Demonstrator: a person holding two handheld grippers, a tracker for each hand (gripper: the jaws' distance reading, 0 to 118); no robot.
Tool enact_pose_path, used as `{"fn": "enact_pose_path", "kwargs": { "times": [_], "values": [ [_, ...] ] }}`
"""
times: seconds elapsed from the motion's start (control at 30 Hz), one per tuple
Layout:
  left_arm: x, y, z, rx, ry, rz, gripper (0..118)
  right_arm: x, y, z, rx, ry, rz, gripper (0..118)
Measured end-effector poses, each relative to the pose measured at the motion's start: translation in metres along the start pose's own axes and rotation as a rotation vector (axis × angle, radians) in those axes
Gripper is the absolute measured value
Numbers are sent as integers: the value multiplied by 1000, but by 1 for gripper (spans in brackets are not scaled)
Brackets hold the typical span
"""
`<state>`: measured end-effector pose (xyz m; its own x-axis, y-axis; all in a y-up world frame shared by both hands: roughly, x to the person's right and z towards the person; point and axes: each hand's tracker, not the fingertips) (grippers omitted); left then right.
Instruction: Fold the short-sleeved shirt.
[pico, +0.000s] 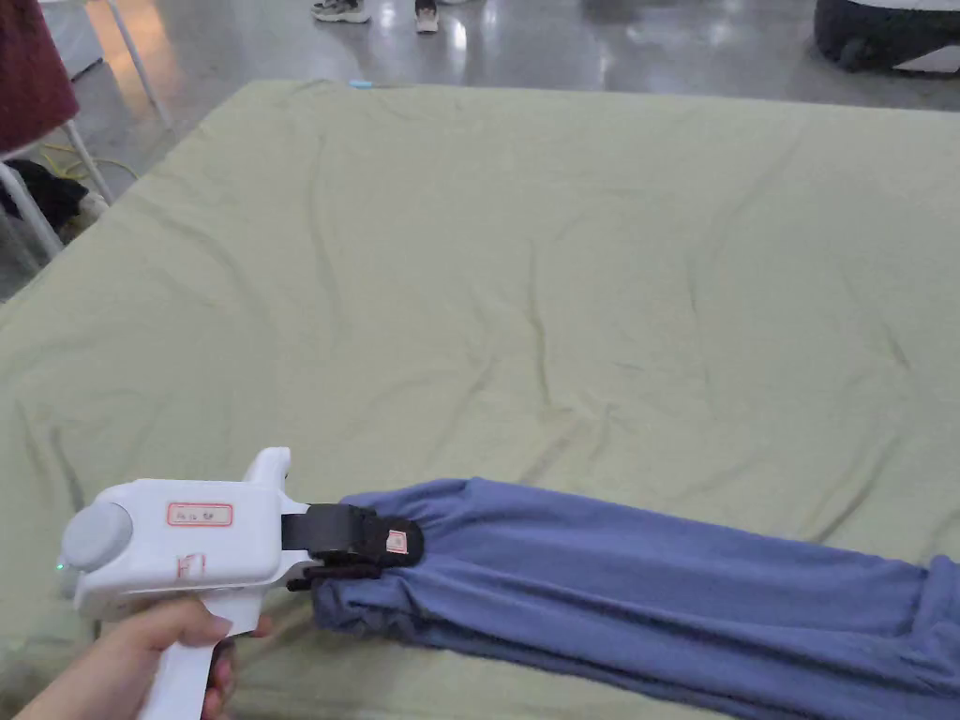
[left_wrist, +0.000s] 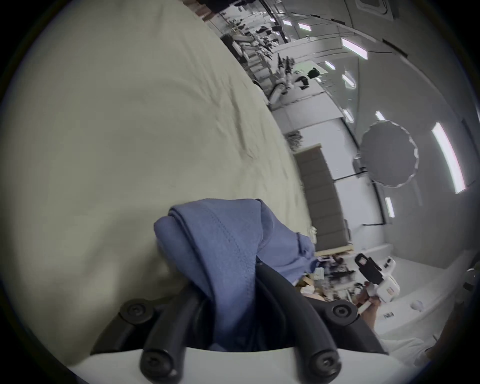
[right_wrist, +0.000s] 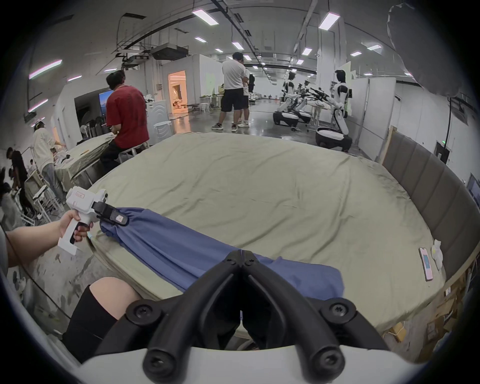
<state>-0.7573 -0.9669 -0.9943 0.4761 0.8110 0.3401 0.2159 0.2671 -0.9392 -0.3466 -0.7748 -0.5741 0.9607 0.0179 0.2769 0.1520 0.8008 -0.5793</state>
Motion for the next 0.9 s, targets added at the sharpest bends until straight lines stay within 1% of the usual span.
{"fn": "enact_pose_path", "kwargs": {
  "times": [0.03,0.1,0.17,0.2,0.27,0.37,0.4,0.43,0.47,0.5,0.53,0.57,0.6,0.7,0.77,0.83,0.9],
  "values": [
    [-5,3,10,14,27,20,4,2,0,0,2,13,6,0],
    [3,8,29,19,146,55,4,8,0,-2,-6,39,32,0],
    [18,11,46,30,273,6,4,13,-2,-2,-12,45,70,0],
    [37,11,49,18,300,-5,4,17,-4,-2,-17,51,81,0],
    [73,9,53,-6,369,-83,4,26,-7,-1,-17,66,82,0],
    [139,6,42,-48,481,-193,4,36,-14,-1,-20,91,85,0],
    [163,3,32,-90,581,-176,4,39,-16,0,-27,103,91,0],
    [182,1,22,-119,648,-232,4,41,-17,-1,-36,117,96,0],
    [200,-1,12,-143,696,-323,4,45,-18,-1,-49,145,112,0],
    [218,-4,0,-157,709,-388,4,48,-19,-1,-50,157,133,0],
    [232,-5,-11,-160,728,-413,4,50,-20,1,-44,155,155,0],
    [247,-7,-25,-163,741,-406,4,53,-20,2,-39,158,172,0],
    [253,-8,-37,-161,726,-400,4,58,-21,4,-35,165,171,0],
    [275,-18,-94,-211,703,-415,4,72,-23,8,-22,189,136,0],
    [271,-23,-130,-259,726,-431,4,80,-25,11,-27,219,98,0],
    [273,-34,-166,-281,710,-438,4,87,-28,15,-23,227,97,0],
    [268,-46,-202,-344,689,-428,4,93,-32,18,-24,223,99,0]
  ]
}}
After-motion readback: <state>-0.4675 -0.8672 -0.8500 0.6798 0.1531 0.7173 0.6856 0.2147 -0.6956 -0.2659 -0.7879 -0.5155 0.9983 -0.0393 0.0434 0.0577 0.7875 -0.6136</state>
